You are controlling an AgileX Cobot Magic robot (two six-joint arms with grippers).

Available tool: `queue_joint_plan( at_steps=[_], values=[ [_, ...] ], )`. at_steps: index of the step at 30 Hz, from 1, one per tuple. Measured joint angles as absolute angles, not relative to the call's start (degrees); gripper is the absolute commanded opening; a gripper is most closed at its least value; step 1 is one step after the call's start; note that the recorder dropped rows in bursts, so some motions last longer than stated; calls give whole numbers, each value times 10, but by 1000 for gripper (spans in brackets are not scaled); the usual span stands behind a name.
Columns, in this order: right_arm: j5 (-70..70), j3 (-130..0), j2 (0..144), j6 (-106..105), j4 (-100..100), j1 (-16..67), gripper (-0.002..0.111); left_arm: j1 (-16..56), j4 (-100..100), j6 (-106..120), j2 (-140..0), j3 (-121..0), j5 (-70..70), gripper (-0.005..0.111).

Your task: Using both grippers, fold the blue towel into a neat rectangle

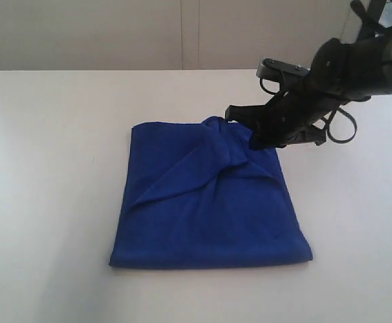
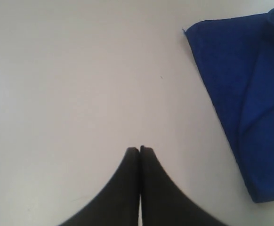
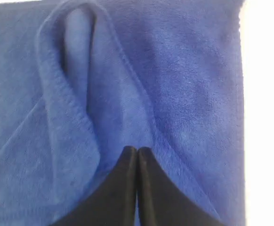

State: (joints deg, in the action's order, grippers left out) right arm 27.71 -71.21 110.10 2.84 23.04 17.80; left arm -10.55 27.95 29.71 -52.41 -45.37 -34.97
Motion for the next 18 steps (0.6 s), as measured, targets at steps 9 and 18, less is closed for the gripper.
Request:
queue_joint_plan(
  at_steps=[9, 18],
  values=[
    [219, -708, 1153, 30, 308, 177, 24, -105, 280, 297, -524, -454, -350, 0],
    [207, -708, 1156, 30, 306, 177, 25, -105, 280, 297, -524, -454, -350, 0]
  ],
)
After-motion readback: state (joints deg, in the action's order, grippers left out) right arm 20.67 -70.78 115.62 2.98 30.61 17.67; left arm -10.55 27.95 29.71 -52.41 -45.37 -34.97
